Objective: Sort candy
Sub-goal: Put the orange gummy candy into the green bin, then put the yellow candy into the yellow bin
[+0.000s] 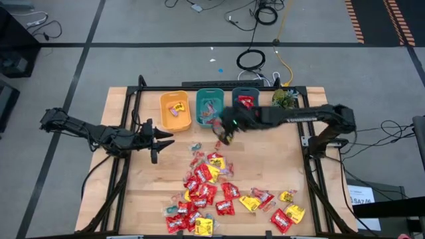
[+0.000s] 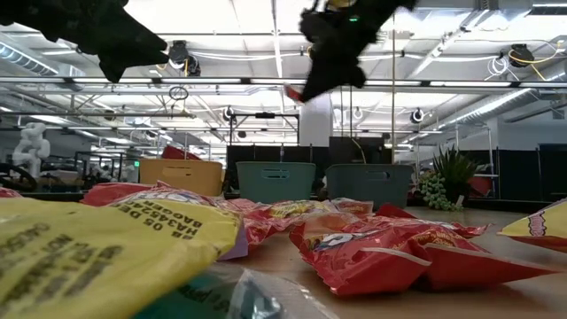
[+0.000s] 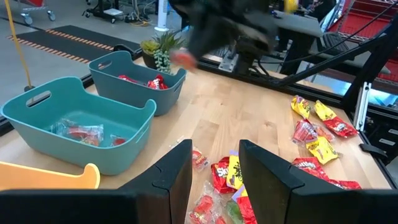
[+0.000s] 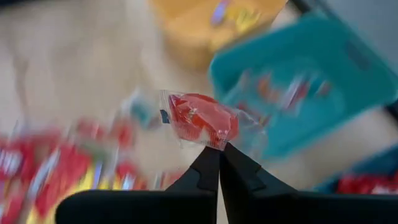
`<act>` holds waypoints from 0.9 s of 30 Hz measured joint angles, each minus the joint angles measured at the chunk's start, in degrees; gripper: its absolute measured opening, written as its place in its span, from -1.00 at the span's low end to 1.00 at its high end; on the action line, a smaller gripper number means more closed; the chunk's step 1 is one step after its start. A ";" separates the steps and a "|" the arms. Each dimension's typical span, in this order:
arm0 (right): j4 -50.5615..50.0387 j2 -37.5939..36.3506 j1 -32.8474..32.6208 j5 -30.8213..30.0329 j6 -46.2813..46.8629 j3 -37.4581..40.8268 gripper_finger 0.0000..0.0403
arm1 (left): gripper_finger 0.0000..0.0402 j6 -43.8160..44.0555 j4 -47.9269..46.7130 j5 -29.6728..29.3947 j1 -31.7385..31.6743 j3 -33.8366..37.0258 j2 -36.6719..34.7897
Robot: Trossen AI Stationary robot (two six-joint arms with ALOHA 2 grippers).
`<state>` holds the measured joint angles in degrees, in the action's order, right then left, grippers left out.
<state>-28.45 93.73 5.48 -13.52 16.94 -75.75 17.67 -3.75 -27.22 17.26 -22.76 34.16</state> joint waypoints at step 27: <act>-10.42 24.00 16.30 0.35 -2.02 -30.48 -0.18 | -0.30 1.44 -3.41 -0.02 0.00 0.00 0.02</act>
<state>-38.87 117.73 21.78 -13.17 14.92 -106.24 19.11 -7.16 -27.24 17.26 -22.76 34.17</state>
